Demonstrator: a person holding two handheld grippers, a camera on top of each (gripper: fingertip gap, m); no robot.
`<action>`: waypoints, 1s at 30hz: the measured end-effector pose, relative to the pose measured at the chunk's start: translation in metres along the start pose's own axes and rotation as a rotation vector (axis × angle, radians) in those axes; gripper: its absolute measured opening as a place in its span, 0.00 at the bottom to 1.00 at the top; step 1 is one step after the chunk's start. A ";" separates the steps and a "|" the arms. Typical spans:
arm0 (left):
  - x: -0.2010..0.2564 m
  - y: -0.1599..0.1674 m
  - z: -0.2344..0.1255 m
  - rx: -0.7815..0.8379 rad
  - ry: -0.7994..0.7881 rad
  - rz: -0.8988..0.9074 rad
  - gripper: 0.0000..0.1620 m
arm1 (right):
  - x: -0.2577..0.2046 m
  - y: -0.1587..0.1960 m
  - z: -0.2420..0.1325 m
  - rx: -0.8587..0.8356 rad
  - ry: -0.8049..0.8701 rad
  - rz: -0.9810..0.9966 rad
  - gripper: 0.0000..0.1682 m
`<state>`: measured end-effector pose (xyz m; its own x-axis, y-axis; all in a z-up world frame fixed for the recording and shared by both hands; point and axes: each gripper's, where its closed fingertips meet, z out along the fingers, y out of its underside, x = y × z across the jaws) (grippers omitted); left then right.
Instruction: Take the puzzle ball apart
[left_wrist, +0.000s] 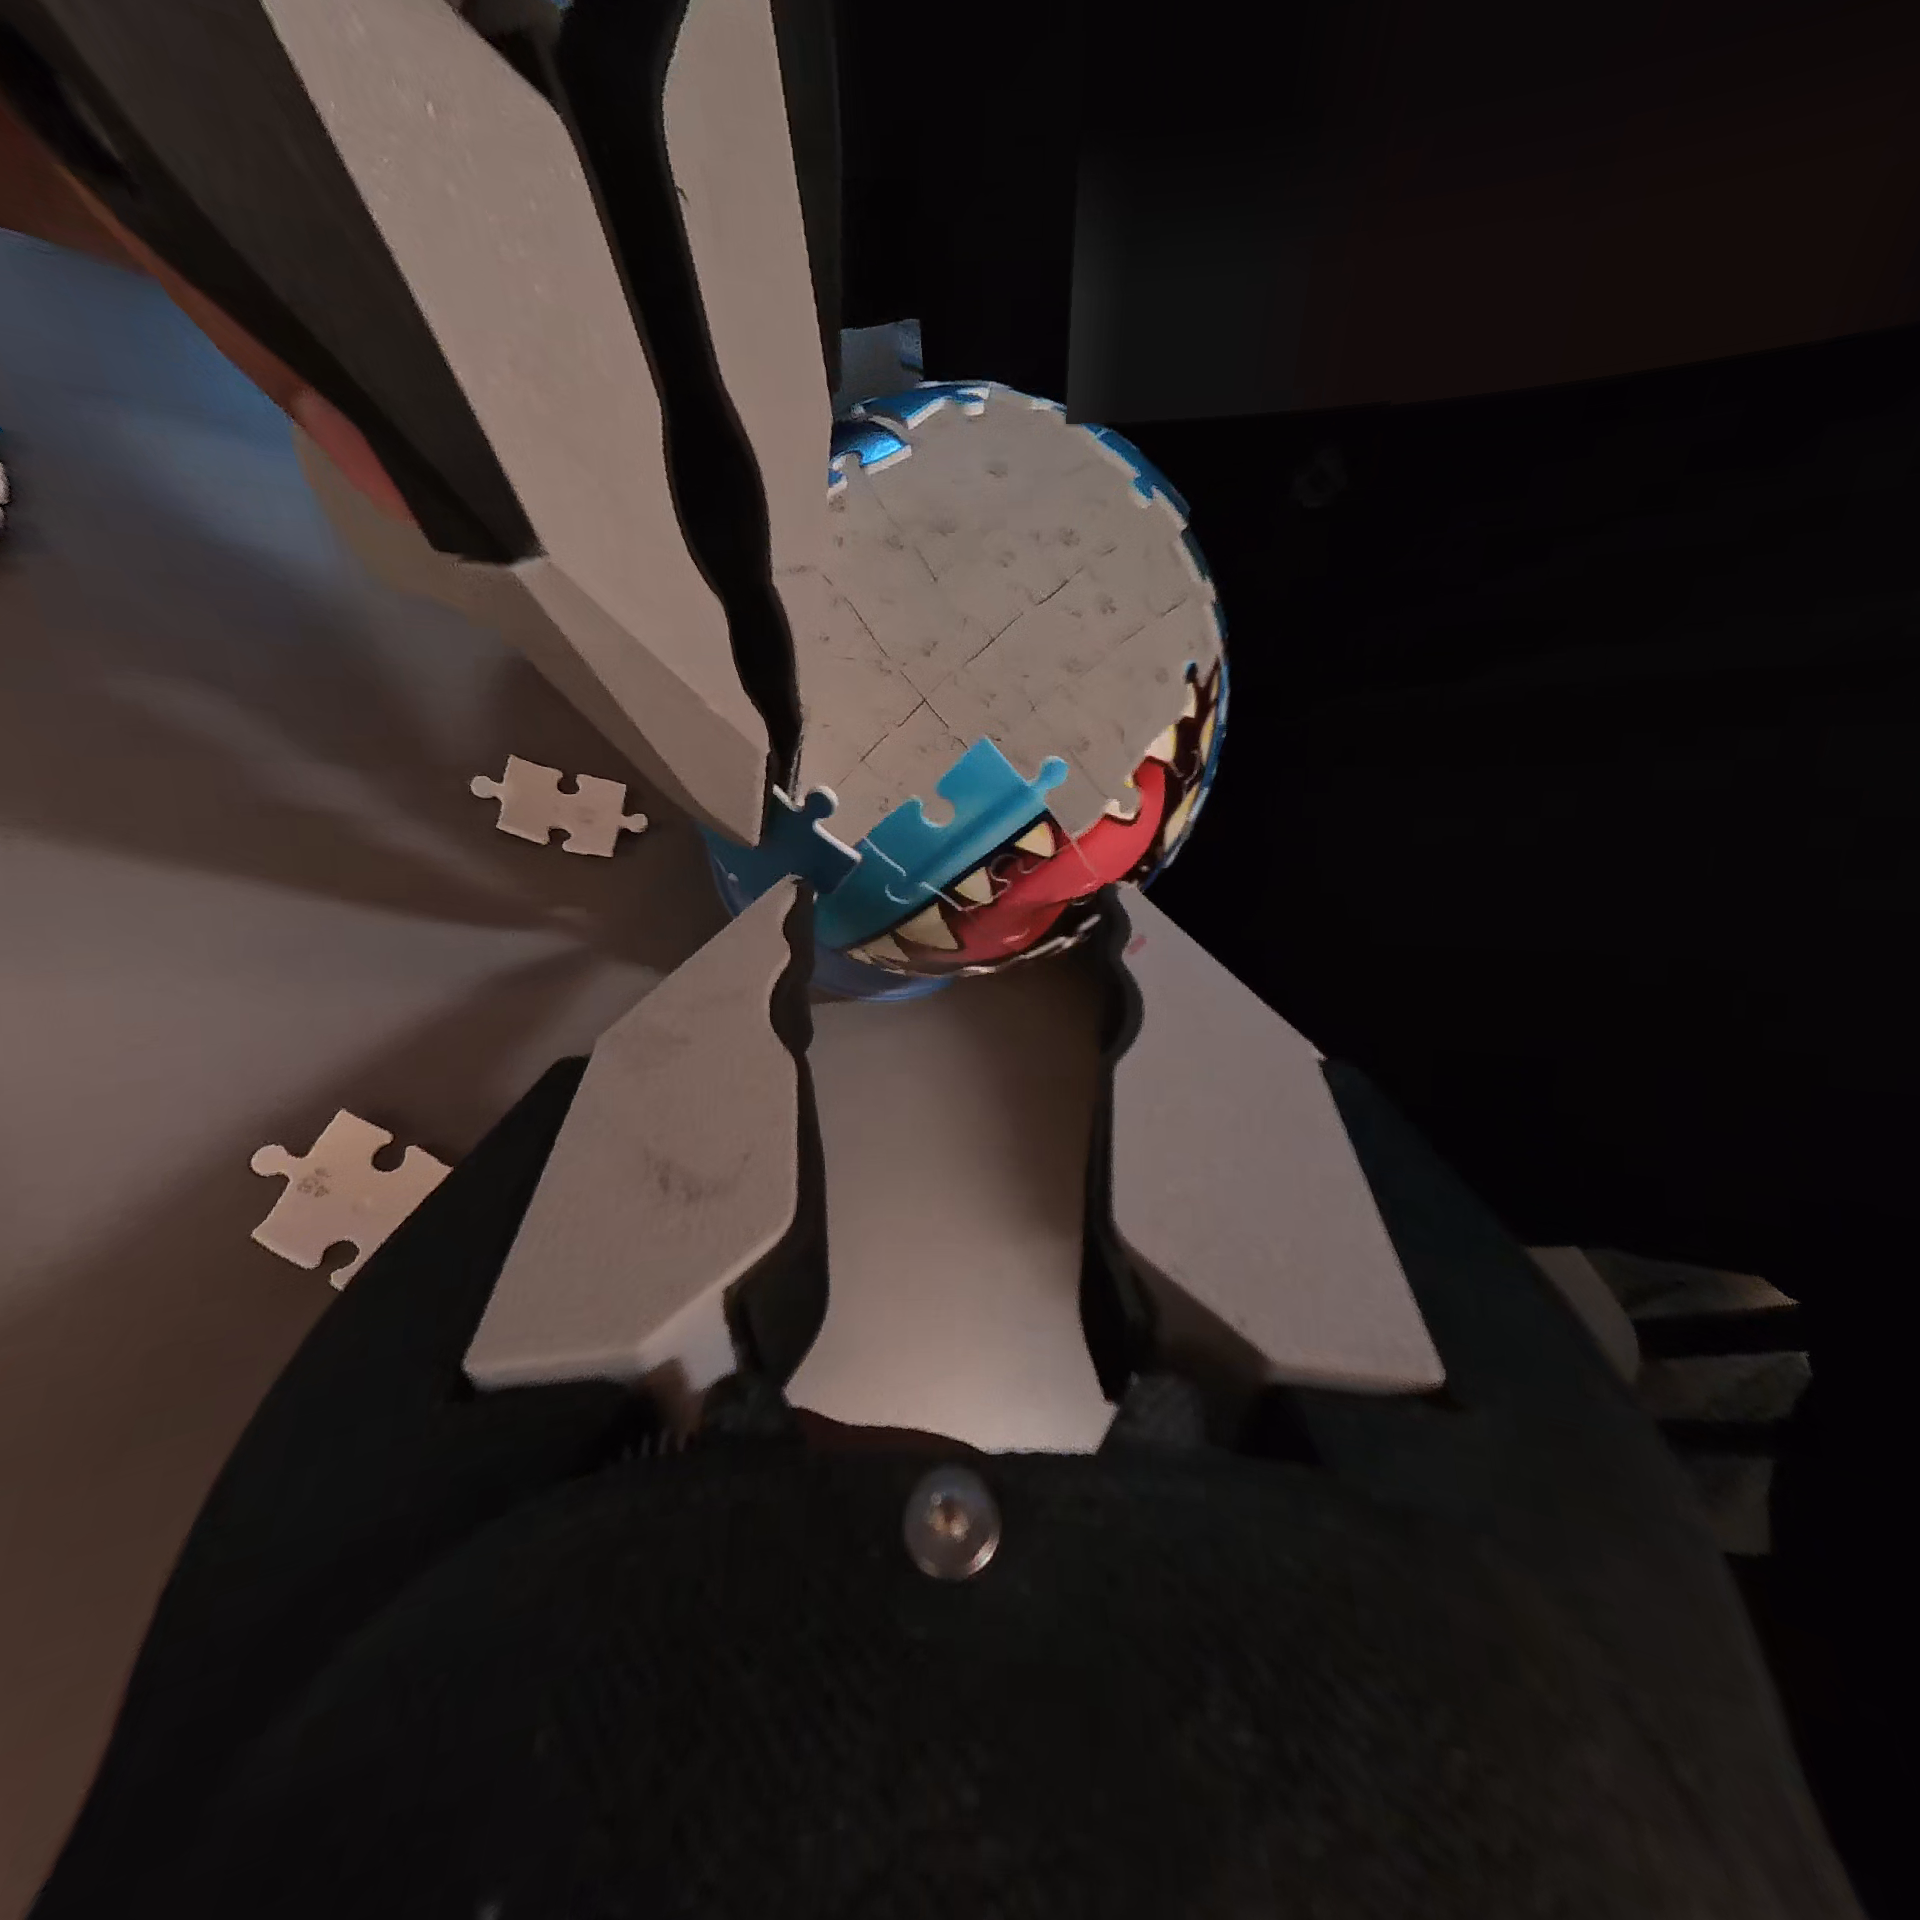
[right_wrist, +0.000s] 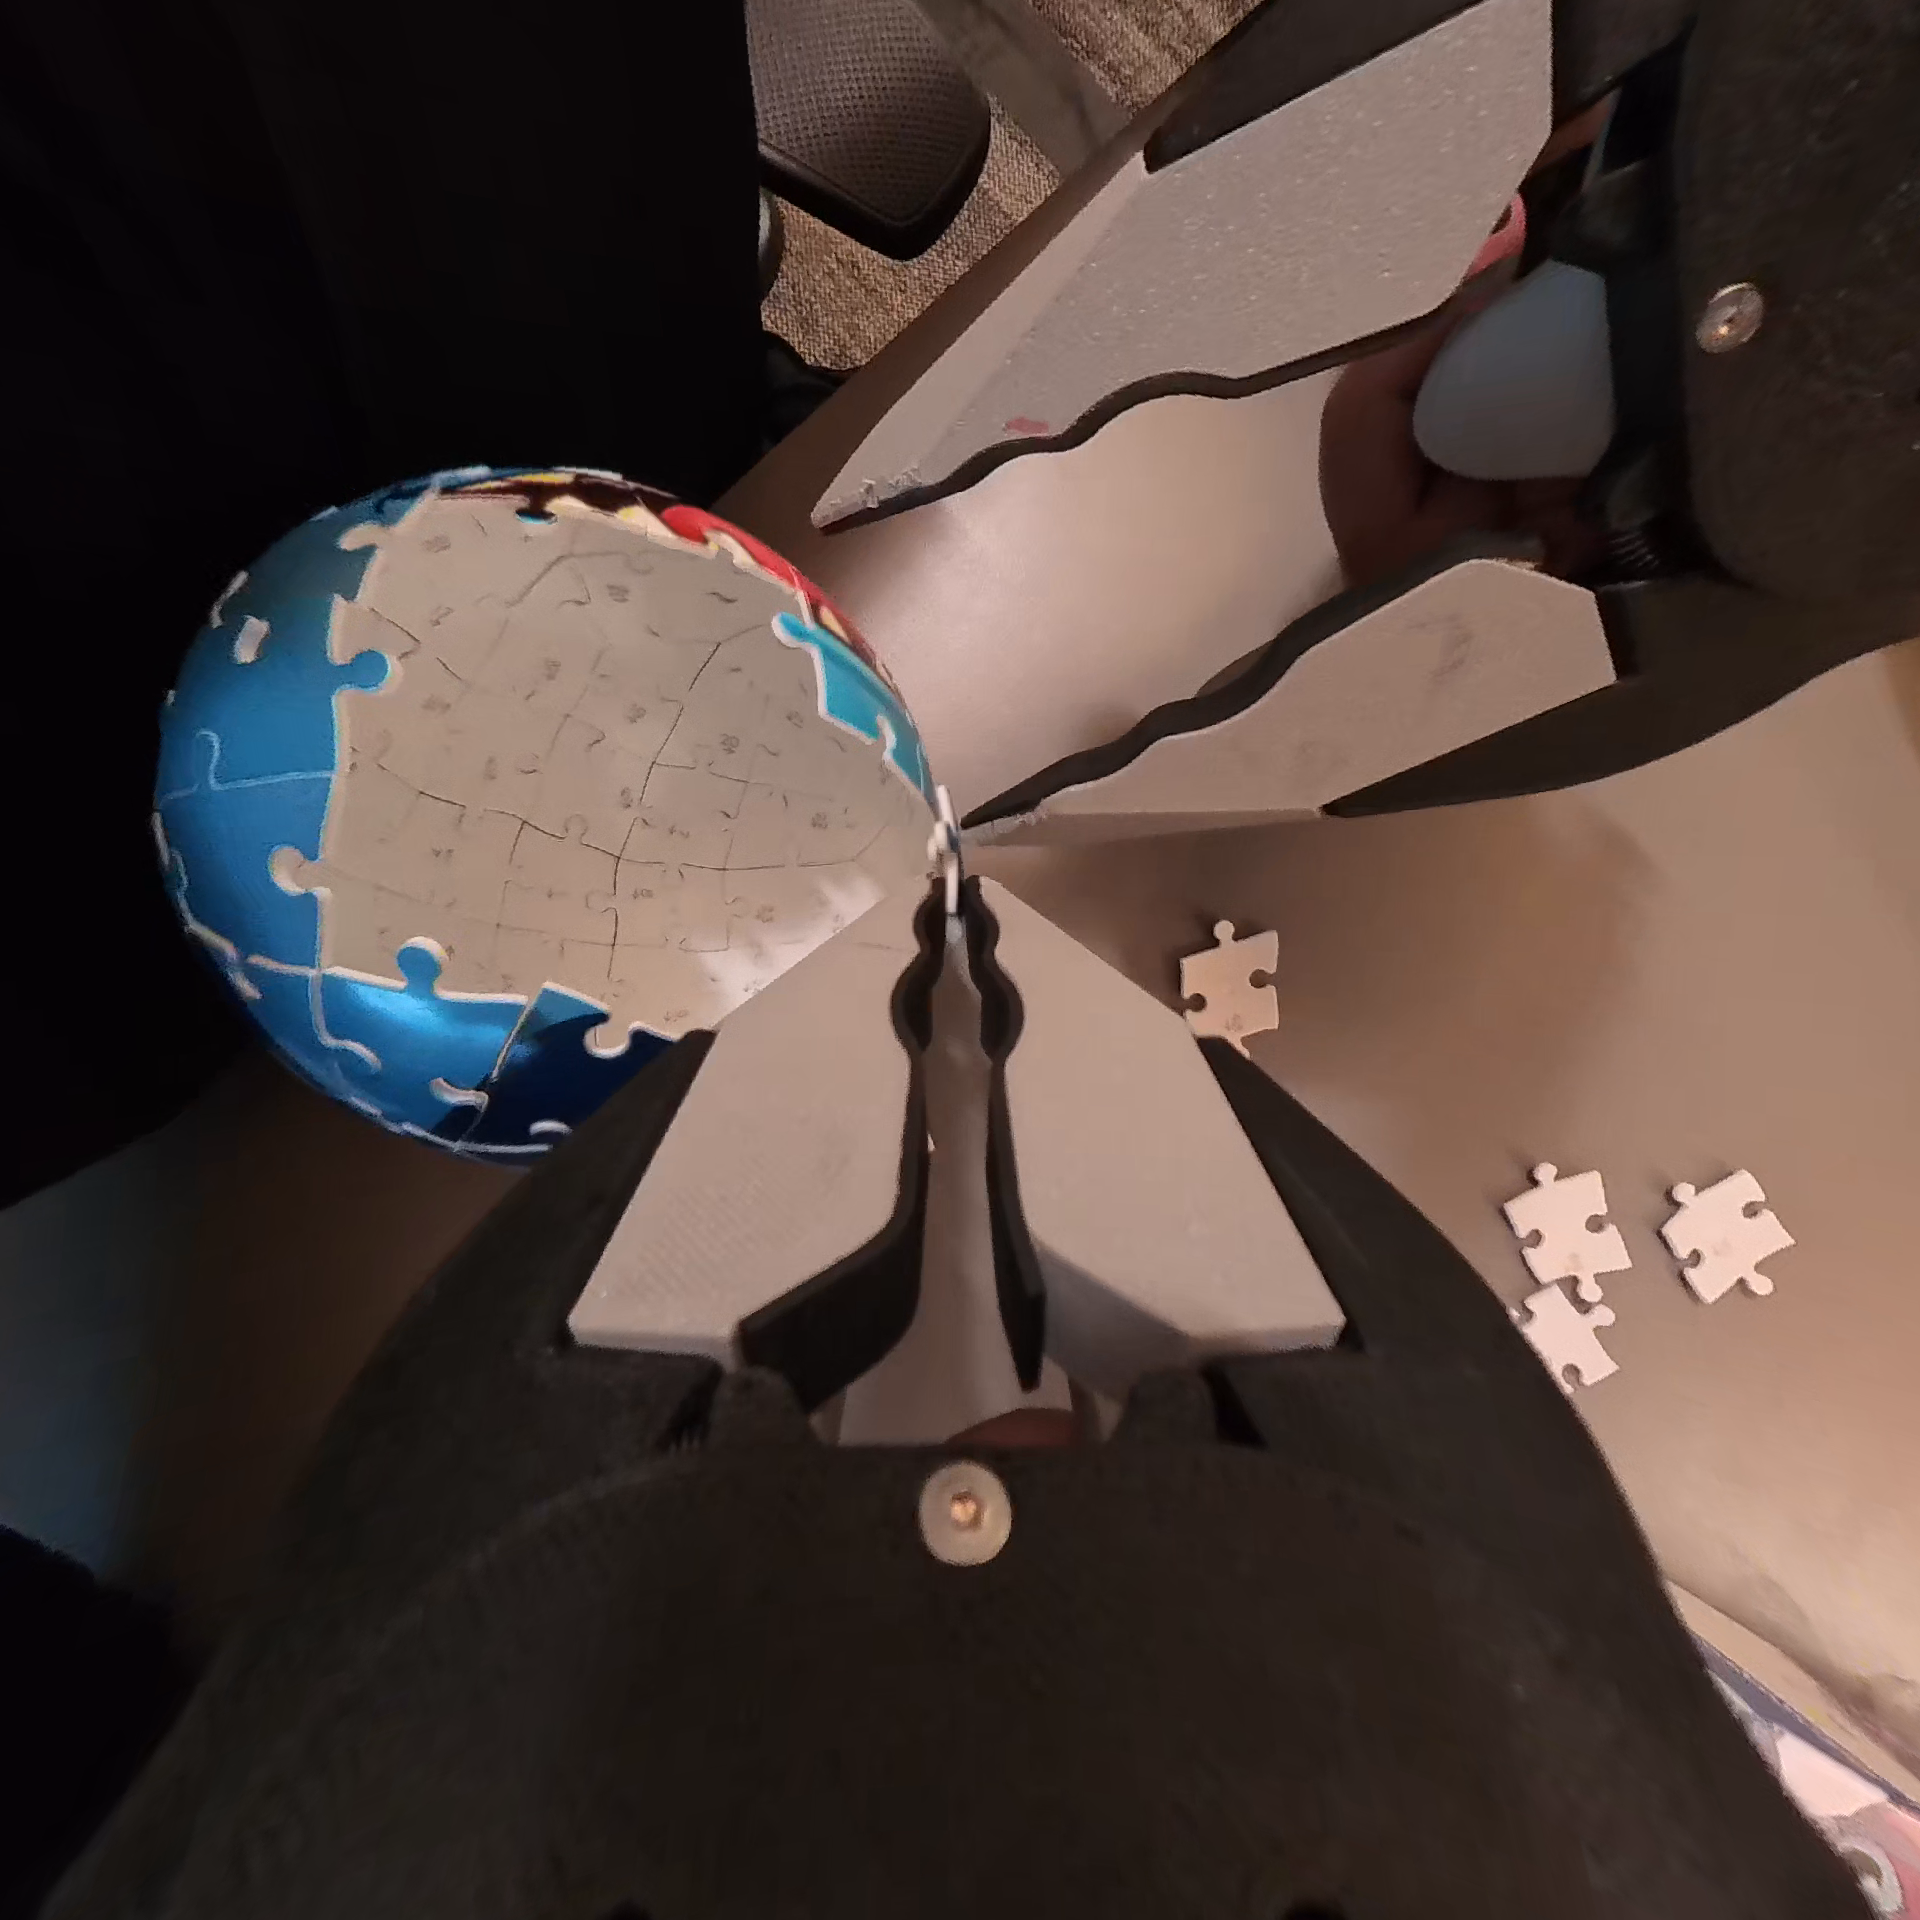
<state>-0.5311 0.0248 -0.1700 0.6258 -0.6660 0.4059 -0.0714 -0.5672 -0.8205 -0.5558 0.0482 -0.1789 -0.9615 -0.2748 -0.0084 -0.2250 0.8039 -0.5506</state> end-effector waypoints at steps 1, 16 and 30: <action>0.000 0.000 0.000 0.001 0.001 0.000 0.32 | 0.000 0.000 -0.001 0.001 0.001 -0.001 0.00; -0.006 -0.007 0.007 0.002 0.031 0.025 0.34 | -0.009 0.010 -0.008 0.049 -0.027 0.065 0.01; -0.020 -0.021 0.015 0.003 0.054 0.053 0.37 | -0.014 0.028 -0.023 0.097 -0.006 0.203 0.00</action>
<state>-0.5304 0.0576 -0.1676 0.5785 -0.7204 0.3827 -0.1011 -0.5288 -0.8427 -0.5525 0.0864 -0.1751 -0.9844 -0.1162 -0.1320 -0.0106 0.7886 -0.6148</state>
